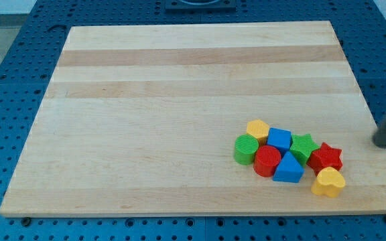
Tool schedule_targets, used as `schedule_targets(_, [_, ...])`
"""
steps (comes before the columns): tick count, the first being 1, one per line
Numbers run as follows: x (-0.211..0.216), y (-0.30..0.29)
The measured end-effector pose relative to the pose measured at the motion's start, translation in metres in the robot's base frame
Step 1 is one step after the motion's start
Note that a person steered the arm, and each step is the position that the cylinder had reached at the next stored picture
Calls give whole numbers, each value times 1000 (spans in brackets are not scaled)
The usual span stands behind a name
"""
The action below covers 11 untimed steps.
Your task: Move yellow heart closer to green circle
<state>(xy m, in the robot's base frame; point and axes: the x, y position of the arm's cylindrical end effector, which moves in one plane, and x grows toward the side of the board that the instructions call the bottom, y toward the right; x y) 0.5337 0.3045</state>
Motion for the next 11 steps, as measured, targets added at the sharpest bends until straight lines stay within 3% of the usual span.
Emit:
schedule_targets(1, [46, -10])
schedule_targets(2, [78, -65])
schedule_targets(3, [84, -77])
schedule_targets(5, [84, -78])
schedule_targets(11, [65, -158])
